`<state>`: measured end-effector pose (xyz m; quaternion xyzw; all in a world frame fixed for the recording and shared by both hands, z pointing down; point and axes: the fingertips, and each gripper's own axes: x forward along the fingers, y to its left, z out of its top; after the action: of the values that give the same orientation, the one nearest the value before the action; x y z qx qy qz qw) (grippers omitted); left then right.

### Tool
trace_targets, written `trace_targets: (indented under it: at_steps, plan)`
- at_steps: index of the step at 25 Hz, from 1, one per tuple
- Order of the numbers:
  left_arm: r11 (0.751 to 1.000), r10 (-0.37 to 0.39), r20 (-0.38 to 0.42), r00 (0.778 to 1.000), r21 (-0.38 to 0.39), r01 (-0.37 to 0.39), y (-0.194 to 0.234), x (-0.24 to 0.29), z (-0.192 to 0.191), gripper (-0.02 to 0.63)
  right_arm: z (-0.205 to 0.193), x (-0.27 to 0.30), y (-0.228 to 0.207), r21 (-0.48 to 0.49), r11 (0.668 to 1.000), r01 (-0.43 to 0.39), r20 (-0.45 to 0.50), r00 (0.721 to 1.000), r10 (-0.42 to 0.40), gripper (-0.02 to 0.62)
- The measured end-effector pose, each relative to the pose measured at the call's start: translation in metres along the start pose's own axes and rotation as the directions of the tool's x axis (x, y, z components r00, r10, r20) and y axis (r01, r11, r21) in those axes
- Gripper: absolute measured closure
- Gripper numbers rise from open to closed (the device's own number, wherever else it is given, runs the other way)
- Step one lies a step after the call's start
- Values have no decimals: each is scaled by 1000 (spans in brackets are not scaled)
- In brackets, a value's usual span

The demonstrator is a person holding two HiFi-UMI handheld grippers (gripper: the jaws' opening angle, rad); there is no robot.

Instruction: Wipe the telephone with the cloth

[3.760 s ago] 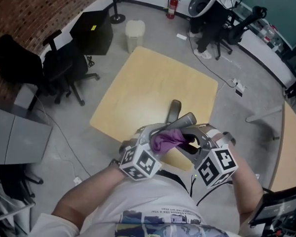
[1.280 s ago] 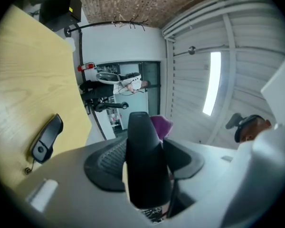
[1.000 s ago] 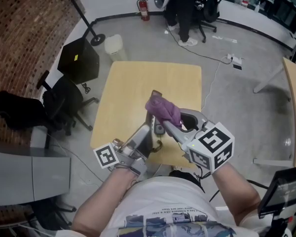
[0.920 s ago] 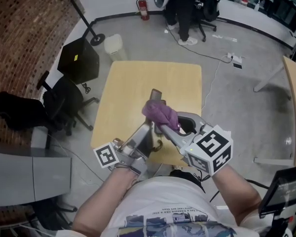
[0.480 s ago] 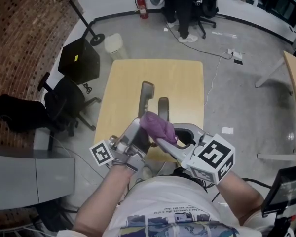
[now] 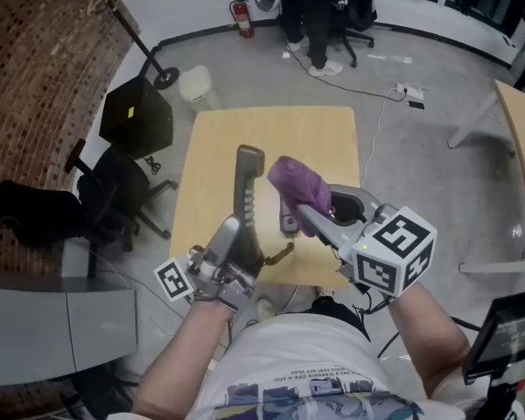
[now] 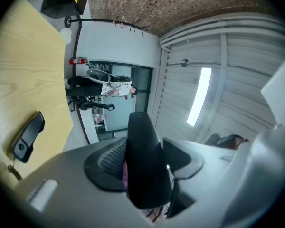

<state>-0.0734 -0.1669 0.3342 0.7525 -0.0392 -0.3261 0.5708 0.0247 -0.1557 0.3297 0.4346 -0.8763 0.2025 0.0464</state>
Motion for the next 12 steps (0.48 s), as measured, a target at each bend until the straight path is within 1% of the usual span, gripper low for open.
trace_targets:
  at_steps: [3,6,12]
  plan:
    - [1000,-20,-11,1000,-9,20,-2,1,-6,354,6,6,-10,40,999,35,28,999,-36,485]
    - [1000,-27,-16,999,-5,27,-4,0,-10,354,1,11,-7,66,997,27,21,999,-28,485]
    - [1000,-28,4,1000,7,28,-3,-1,-9,354,-14,12,14,18,1000,-19,-22,1000,20,485]
